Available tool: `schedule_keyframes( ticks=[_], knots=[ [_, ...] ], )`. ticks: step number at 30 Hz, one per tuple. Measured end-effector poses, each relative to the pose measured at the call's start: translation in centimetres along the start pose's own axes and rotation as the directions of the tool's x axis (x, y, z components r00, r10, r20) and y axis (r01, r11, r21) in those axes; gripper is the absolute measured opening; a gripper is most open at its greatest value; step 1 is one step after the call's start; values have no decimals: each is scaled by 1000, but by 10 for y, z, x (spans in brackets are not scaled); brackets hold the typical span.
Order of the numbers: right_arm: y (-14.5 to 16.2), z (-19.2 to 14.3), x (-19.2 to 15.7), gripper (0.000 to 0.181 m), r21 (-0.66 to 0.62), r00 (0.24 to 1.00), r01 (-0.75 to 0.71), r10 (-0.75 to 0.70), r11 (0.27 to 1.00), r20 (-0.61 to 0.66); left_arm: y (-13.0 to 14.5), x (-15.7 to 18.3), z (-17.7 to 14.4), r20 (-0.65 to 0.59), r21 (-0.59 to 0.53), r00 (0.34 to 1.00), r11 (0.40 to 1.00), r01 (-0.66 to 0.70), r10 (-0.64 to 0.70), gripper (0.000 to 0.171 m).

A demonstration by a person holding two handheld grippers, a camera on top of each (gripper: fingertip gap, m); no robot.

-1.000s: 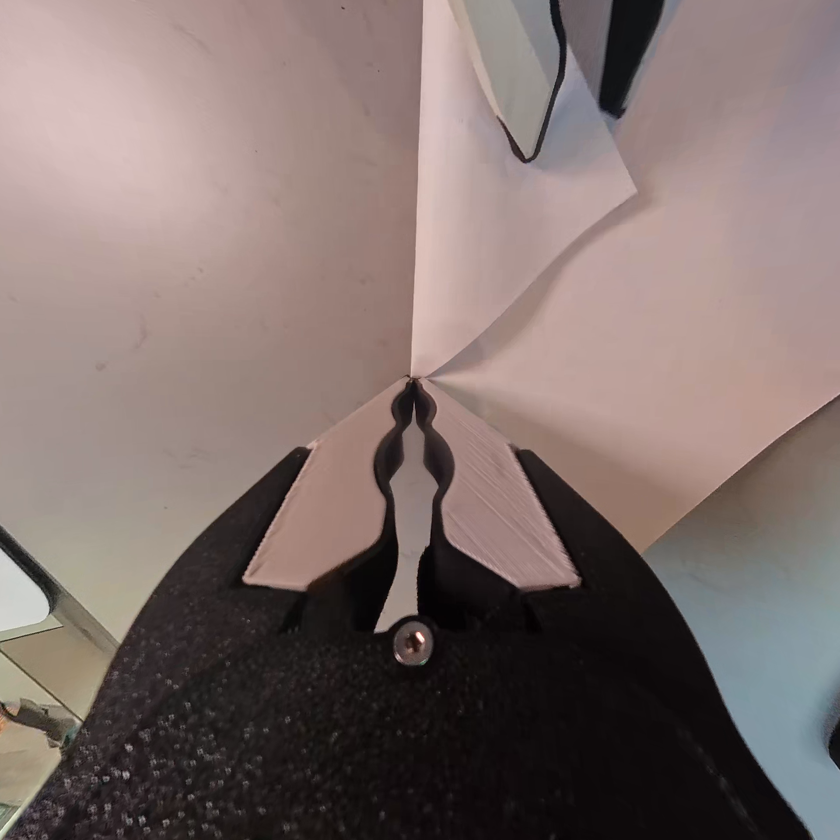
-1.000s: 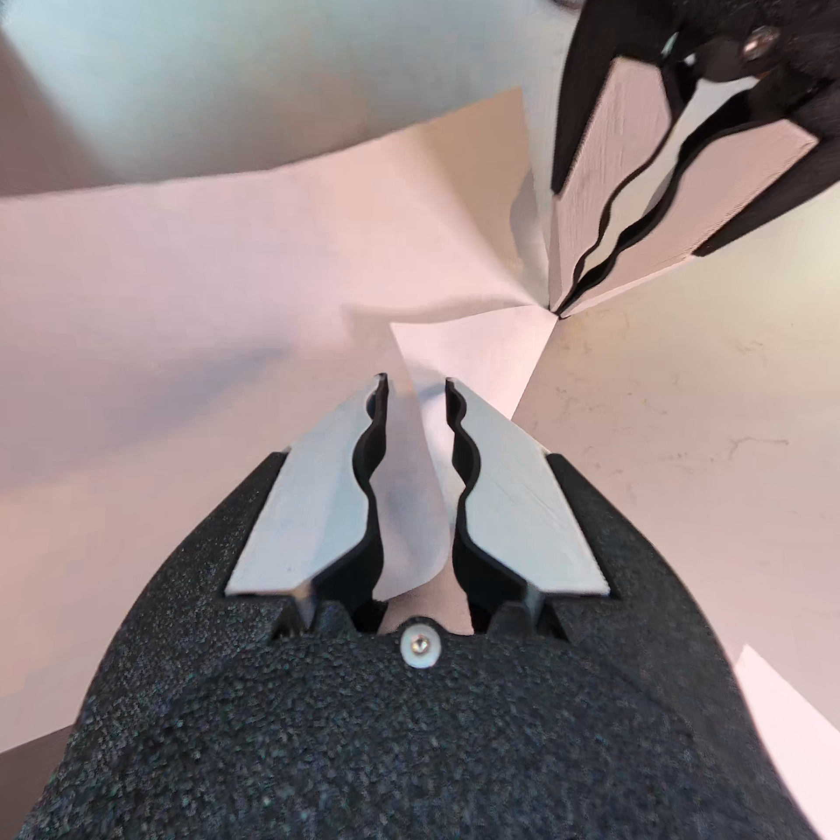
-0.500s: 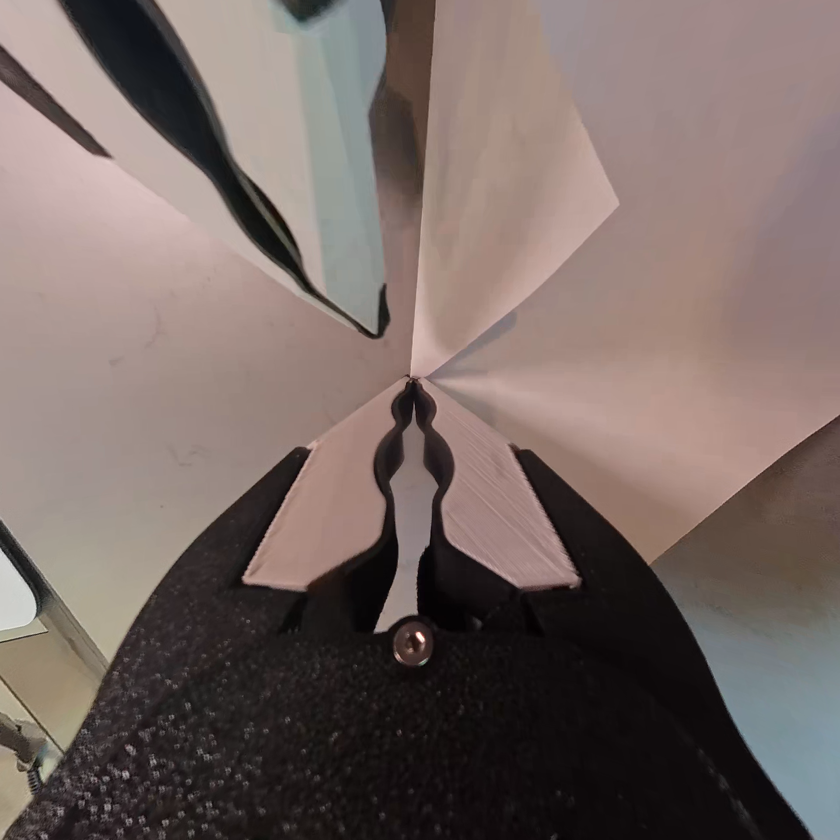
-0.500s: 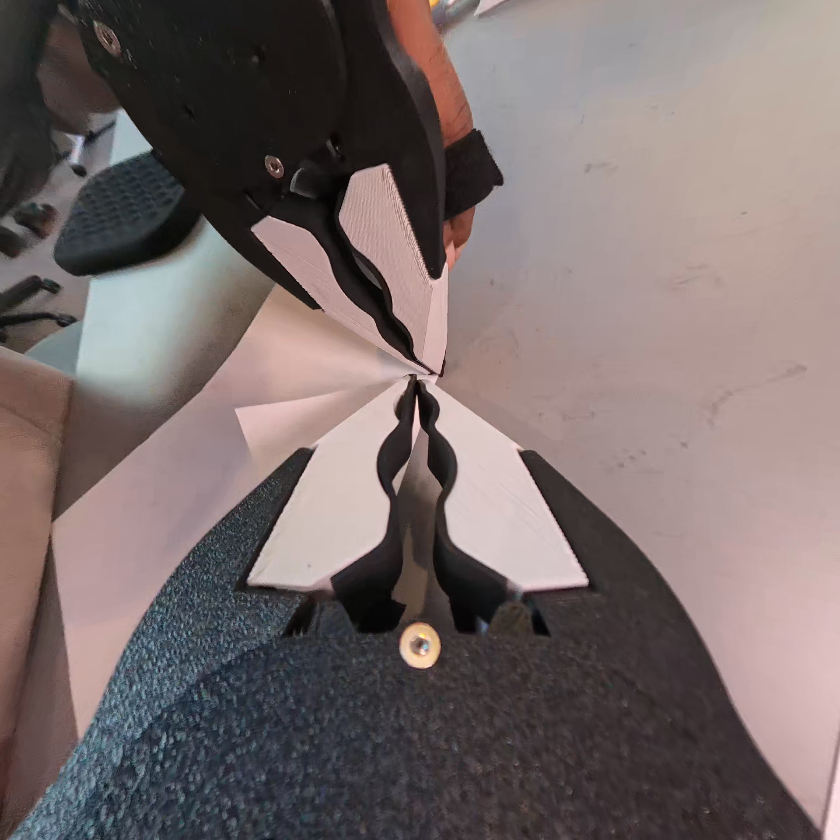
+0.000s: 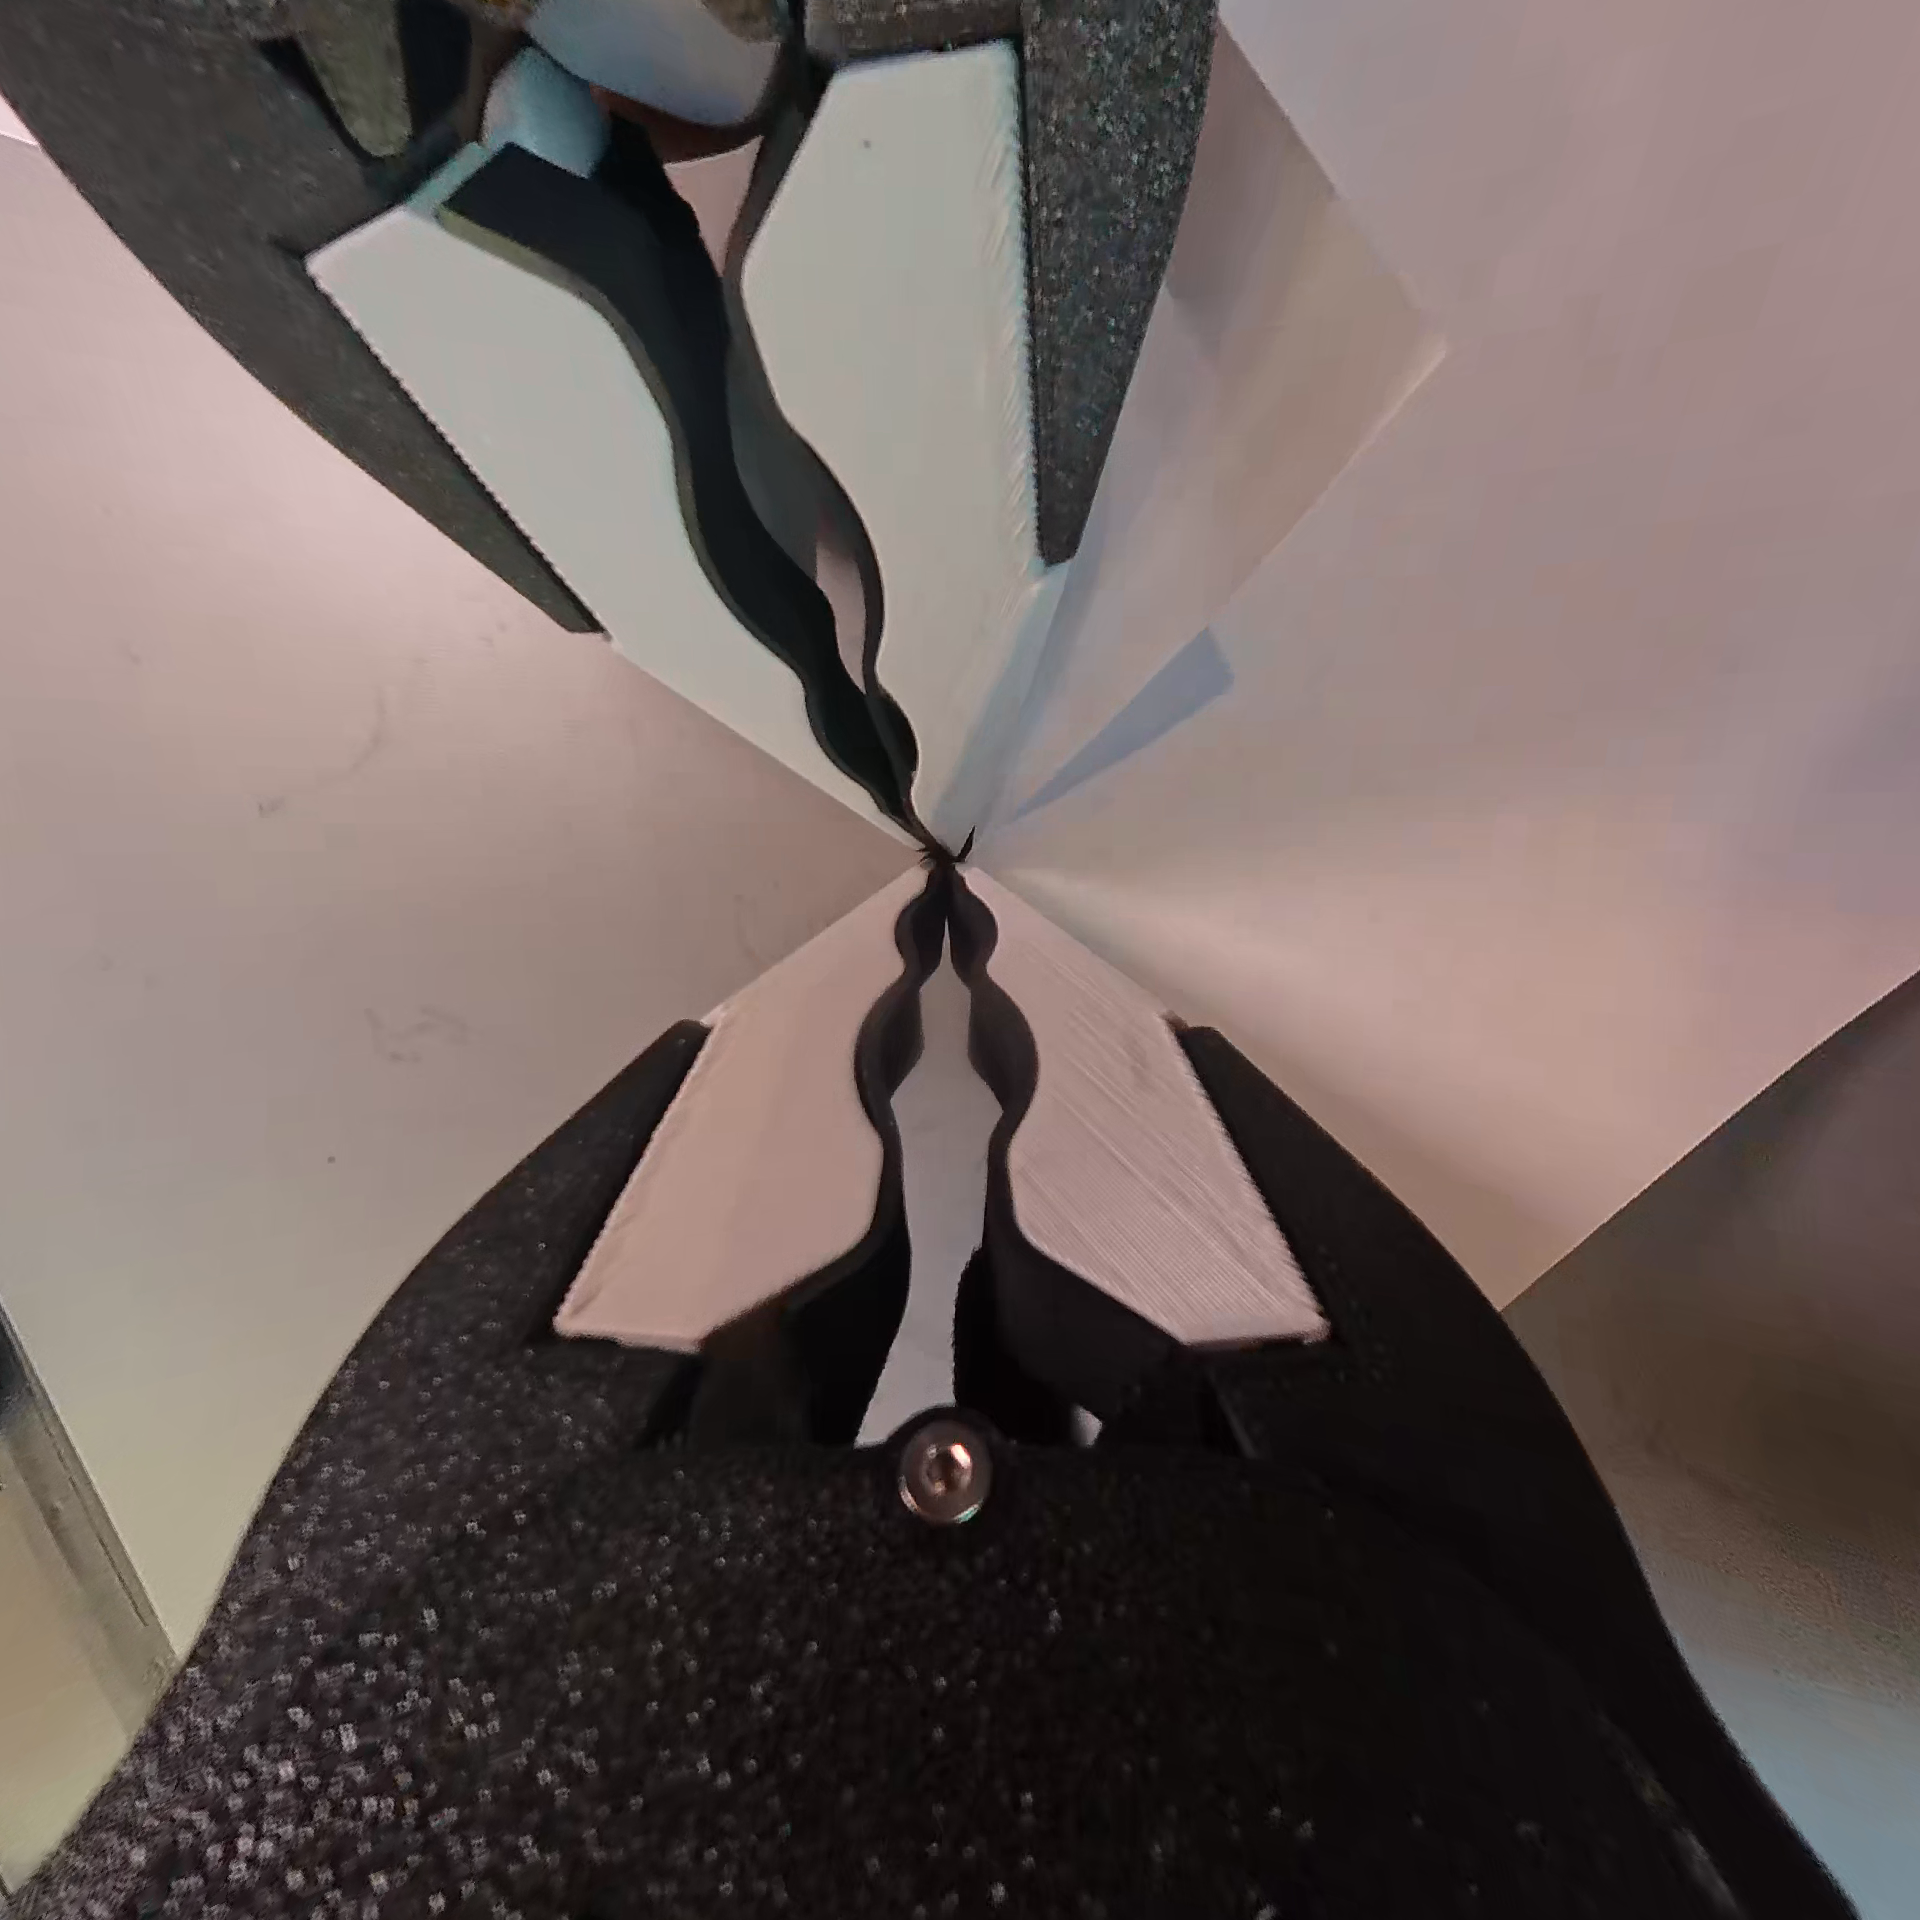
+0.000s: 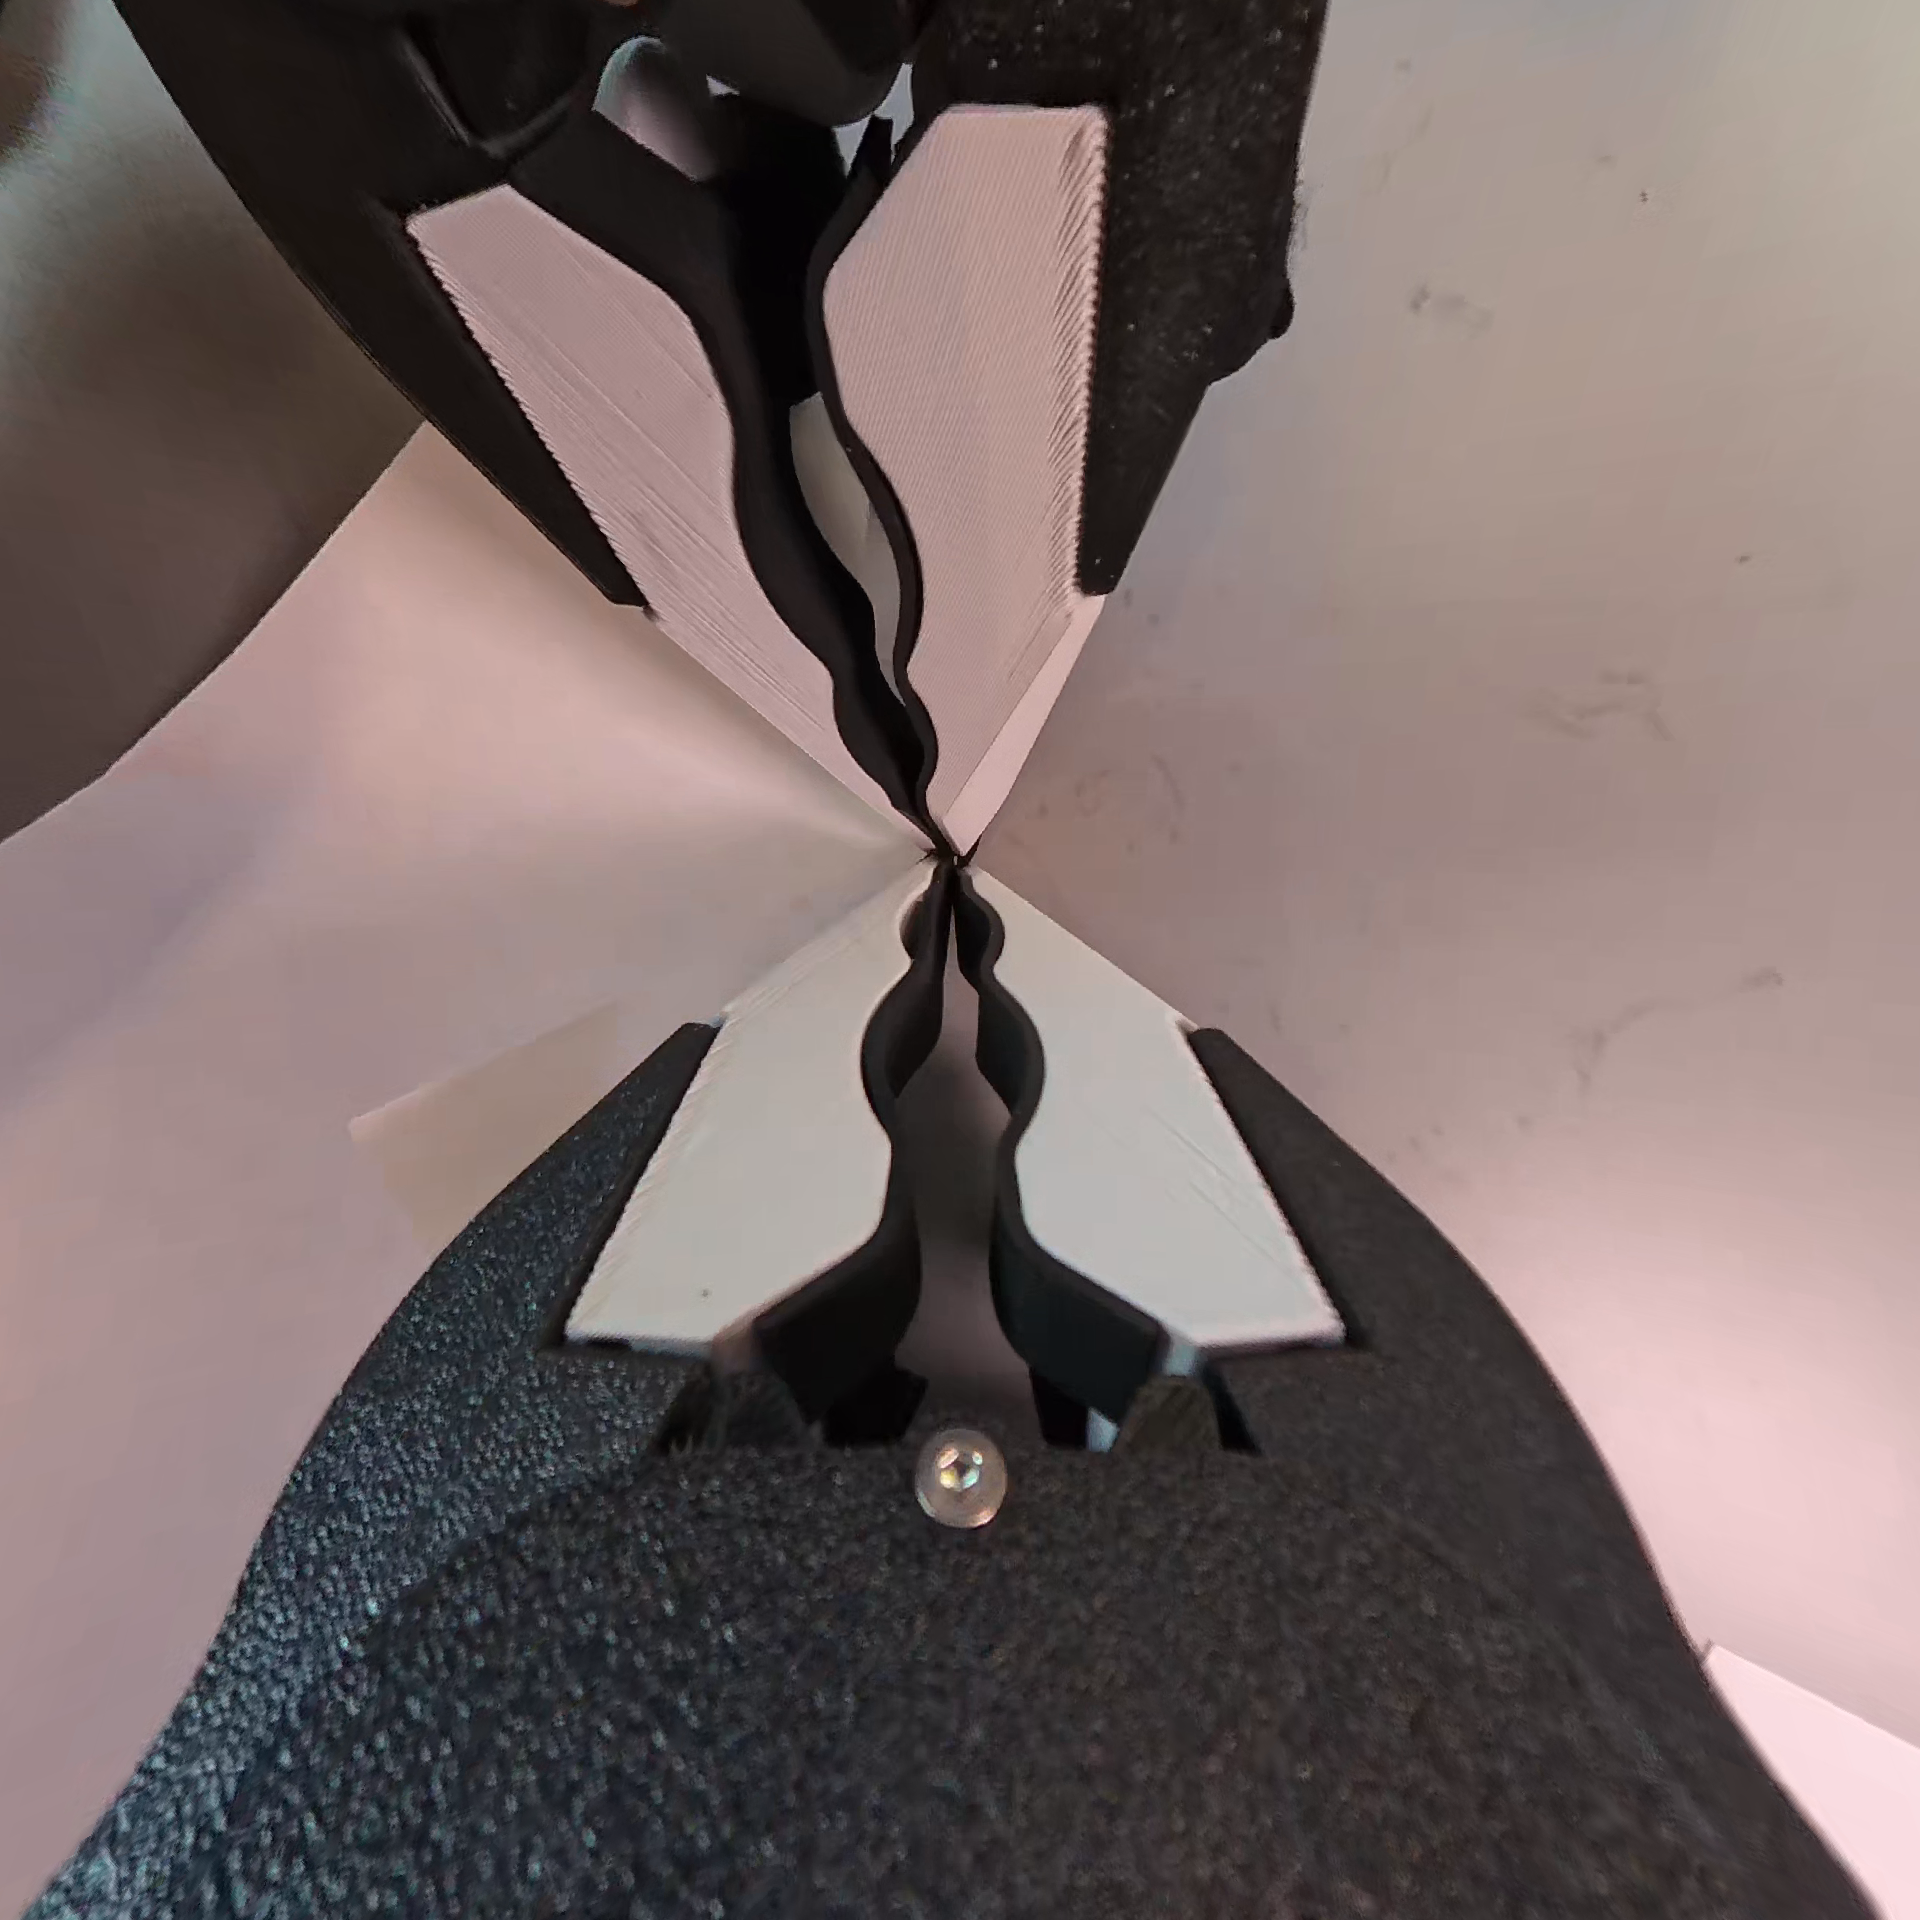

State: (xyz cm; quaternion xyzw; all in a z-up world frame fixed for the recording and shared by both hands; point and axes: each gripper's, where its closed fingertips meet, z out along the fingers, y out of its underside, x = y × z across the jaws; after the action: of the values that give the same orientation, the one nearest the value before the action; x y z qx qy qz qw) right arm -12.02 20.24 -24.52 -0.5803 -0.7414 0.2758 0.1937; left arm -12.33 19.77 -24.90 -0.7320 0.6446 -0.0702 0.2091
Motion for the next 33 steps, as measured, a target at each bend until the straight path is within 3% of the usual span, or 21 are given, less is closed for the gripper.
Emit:
schedule_keyframes(
  ticks=[15, 33],
  knots=[
    [2, -1, 0, 0, 2, 998, 67, -67, 998, 1, 0, -1, 0, 25, 20, 1000, 1000, -6, 6, 0],
    [12, -10, -5, 0, -56, 988, -143, 146, 988, 45, 0, -1, 0, 30, 8, 1000, 1000, 1, -1, 0]
  ],
)
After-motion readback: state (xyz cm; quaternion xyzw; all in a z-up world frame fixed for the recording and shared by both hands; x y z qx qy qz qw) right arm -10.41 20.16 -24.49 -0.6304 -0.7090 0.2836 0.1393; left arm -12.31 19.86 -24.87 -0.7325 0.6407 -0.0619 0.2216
